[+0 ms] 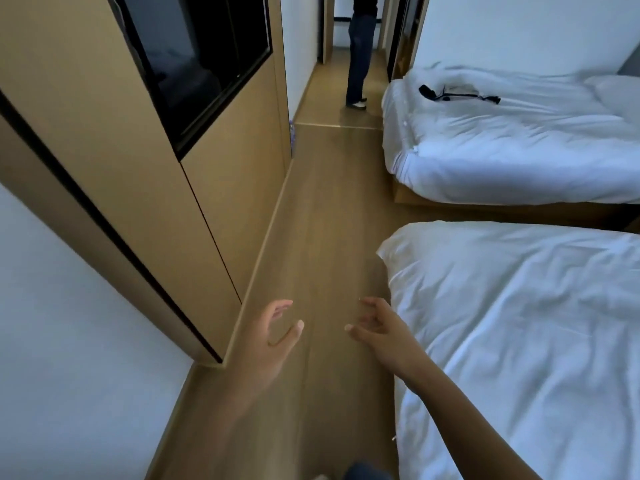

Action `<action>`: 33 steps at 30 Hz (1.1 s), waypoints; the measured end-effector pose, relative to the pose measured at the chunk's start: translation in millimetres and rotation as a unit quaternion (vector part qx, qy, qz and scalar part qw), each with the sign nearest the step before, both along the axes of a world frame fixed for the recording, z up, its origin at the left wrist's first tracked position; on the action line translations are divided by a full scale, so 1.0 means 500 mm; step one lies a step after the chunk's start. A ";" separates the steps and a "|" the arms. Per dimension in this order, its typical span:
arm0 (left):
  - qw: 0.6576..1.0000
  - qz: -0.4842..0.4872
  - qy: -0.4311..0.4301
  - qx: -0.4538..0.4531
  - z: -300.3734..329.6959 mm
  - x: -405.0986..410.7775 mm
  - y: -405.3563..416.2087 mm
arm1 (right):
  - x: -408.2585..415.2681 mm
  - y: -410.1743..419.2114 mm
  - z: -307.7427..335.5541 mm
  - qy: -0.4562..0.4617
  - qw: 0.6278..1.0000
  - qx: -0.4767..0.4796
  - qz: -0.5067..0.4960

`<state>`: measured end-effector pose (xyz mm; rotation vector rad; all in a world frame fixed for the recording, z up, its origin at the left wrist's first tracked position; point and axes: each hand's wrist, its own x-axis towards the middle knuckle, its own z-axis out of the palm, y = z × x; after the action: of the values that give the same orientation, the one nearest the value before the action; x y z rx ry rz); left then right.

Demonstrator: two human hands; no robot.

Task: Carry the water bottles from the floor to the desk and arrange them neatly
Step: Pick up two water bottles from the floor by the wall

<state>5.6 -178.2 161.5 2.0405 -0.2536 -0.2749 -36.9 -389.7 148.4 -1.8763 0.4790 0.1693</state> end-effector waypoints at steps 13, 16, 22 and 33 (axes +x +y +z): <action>1.000 0.004 0.010 -0.004 -0.045 0.570 -0.213 | 0.568 -0.220 -0.040 0.009 1.000 -0.002 -0.004; 1.000 0.010 0.008 -0.009 -0.041 0.705 -0.286 | 0.707 -0.288 -0.032 0.019 1.000 -0.008 -0.005; 1.000 0.009 0.009 -0.014 -0.043 0.939 -0.395 | 0.928 -0.403 -0.027 0.026 0.999 -0.025 -0.013; 0.999 -0.015 0.027 -0.023 -0.104 1.478 -0.547 | 1.432 -0.562 -0.068 0.035 0.998 -0.028 -0.041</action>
<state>744.4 -451.8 109.6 1.9813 -0.2548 -0.3400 679.0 -670.6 114.2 -1.9070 0.6132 0.1684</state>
